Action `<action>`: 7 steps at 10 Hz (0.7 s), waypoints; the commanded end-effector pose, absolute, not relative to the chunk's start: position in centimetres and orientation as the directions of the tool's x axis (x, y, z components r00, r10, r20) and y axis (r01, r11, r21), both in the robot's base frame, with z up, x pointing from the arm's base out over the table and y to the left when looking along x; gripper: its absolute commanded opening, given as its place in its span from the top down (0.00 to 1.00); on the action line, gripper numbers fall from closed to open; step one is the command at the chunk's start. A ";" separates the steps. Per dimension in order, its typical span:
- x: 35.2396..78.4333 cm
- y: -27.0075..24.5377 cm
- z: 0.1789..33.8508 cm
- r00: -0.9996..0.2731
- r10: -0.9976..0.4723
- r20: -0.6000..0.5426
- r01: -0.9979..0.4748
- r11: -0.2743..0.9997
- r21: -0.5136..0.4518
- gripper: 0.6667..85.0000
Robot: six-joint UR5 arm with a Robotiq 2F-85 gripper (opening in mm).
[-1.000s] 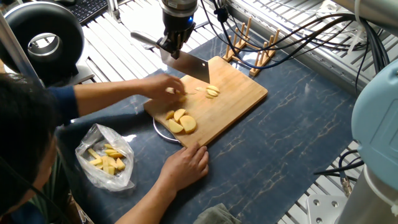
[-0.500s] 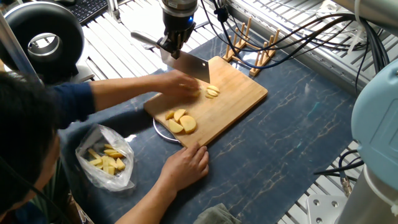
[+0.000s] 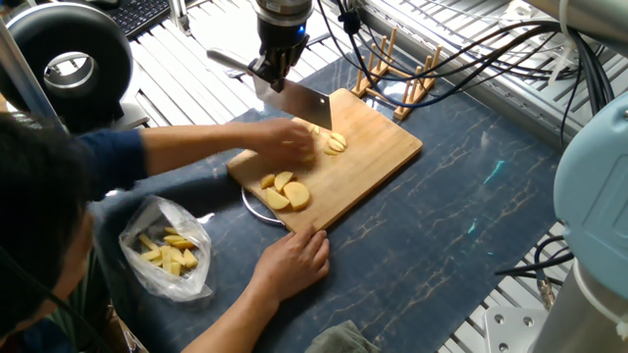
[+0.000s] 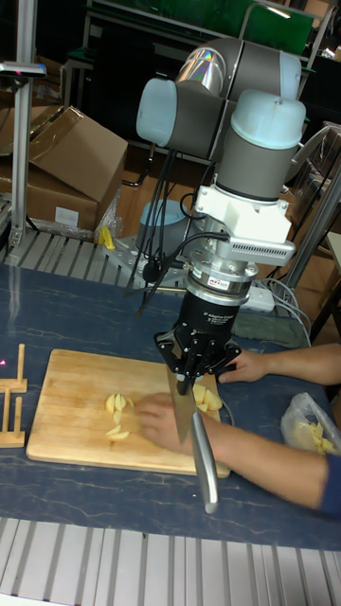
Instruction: Chop the potatoes
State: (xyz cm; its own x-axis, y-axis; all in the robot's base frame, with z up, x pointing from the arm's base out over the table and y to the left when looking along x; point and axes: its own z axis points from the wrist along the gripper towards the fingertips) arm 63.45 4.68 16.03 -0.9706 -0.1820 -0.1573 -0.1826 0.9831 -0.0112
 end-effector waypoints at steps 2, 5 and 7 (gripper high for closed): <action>63.5 4.6 16.2 -0.971 -0.178 -0.160 -0.180 0.984 -0.004 1.00; 63.5 4.7 16.2 -0.971 -0.179 -0.161 -0.181 0.983 -0.001 1.00; 63.6 4.7 16.2 -0.971 -0.179 -0.161 -0.181 0.983 0.000 1.00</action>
State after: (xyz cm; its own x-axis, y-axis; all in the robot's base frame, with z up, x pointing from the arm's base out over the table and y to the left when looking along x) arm 63.49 4.54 16.06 -0.9703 -0.1840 -0.1573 -0.1844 0.9828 -0.0121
